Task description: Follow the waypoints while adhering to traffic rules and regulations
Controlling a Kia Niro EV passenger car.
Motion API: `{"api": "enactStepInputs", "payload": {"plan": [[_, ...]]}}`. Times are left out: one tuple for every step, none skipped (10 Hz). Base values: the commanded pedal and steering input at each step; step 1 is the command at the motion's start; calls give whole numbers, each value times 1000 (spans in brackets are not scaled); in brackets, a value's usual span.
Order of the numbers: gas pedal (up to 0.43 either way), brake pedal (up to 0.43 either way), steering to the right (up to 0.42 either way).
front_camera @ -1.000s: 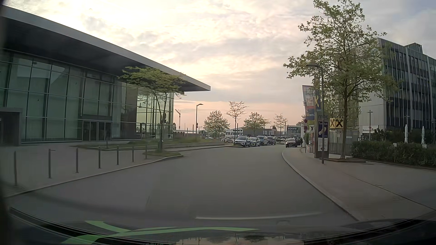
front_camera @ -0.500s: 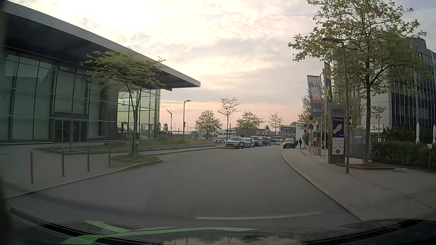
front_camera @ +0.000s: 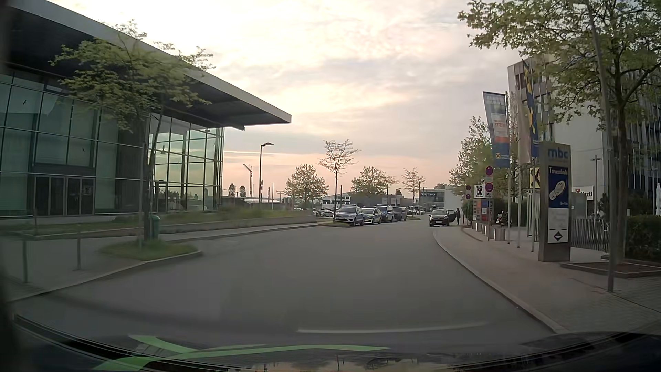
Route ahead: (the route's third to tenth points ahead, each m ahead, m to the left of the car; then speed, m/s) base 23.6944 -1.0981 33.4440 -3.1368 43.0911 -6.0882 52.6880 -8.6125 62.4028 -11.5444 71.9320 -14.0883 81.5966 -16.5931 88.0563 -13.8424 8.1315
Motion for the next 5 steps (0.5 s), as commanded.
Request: {"api": "enactStepInputs", "payload": {"plan": [[0,0,17],[0,0,21],[0,0,29],[0,0,34],[0,0,35]]}}
